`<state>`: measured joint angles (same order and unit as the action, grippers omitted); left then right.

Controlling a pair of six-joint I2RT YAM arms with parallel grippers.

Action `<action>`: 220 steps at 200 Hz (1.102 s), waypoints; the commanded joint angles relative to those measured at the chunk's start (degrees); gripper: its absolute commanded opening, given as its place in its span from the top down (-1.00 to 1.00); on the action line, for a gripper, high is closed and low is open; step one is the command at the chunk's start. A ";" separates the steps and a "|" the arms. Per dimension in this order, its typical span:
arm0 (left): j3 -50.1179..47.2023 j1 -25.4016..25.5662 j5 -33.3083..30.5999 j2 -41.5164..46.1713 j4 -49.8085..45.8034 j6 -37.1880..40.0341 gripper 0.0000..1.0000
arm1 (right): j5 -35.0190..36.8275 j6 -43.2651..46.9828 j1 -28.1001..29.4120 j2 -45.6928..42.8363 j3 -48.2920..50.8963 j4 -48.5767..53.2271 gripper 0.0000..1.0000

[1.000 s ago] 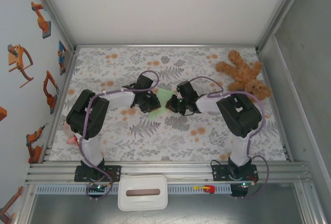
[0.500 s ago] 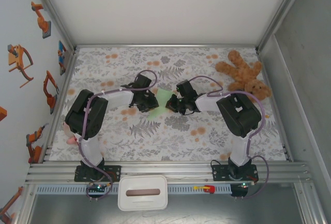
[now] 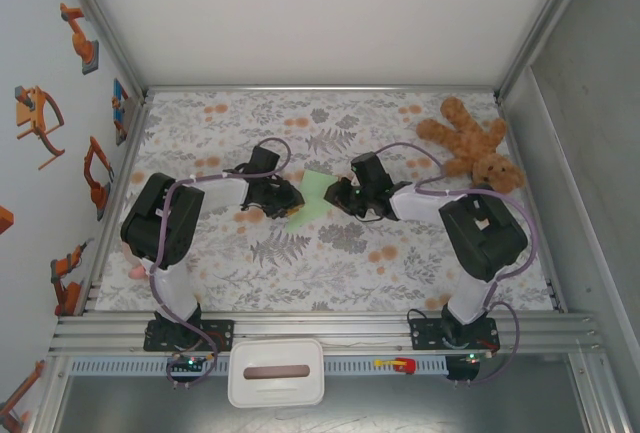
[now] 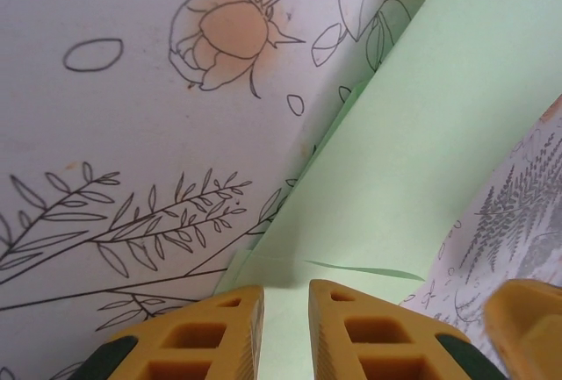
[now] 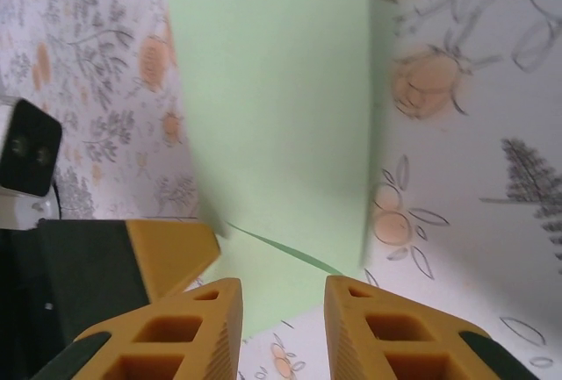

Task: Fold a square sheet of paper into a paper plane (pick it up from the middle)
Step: Fold the wing for the fifth time at the center of the table.

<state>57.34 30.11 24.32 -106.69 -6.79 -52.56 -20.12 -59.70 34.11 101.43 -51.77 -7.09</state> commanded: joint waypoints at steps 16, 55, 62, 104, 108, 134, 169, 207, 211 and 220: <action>-2.65 -1.25 0.72 -1.44 -0.95 -2.86 0.53 | -1.70 -3.91 -0.23 2.48 0.37 -2.00 0.39; -2.55 -1.35 1.26 -1.92 -0.69 -3.15 0.53 | -2.71 -5.29 -0.09 5.15 -1.09 -1.90 0.40; -2.56 -1.40 1.26 -1.87 -0.77 -3.21 0.53 | -2.73 -5.29 -0.09 5.56 -1.43 -1.66 0.40; -2.32 -1.64 1.70 -2.25 -0.80 -3.39 0.53 | -5.44 -6.44 -0.01 7.13 -1.86 -4.69 0.46; -2.28 -1.71 1.79 -2.21 -0.81 -3.36 0.54 | -5.87 -6.69 -0.01 7.34 -1.76 -5.39 0.48; -2.30 -1.89 2.13 -2.10 -0.61 -3.49 0.53 | -8.28 -8.85 -0.01 7.82 -1.04 -10.70 0.53; -1.99 -2.09 2.53 -1.77 -0.33 -3.46 0.52 | -9.04 -10.73 0.04 8.61 -0.21 -13.29 0.59; -1.54 -2.07 2.78 -1.39 -0.49 -3.19 0.50 | -9.20 -11.45 -0.01 9.40 0.09 -14.35 0.65; -1.45 -2.07 2.78 -1.25 -0.45 -3.12 0.49 | -9.23 -11.48 0.00 9.48 0.09 -14.35 0.66; -1.23 -2.07 2.74 -1.07 -0.67 -3.02 0.49 | -9.24 -11.49 0.00 9.53 0.09 -14.44 0.67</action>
<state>56.45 28.45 28.14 -106.83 -4.82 -55.31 -28.77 -70.11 33.95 109.73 -52.49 -19.57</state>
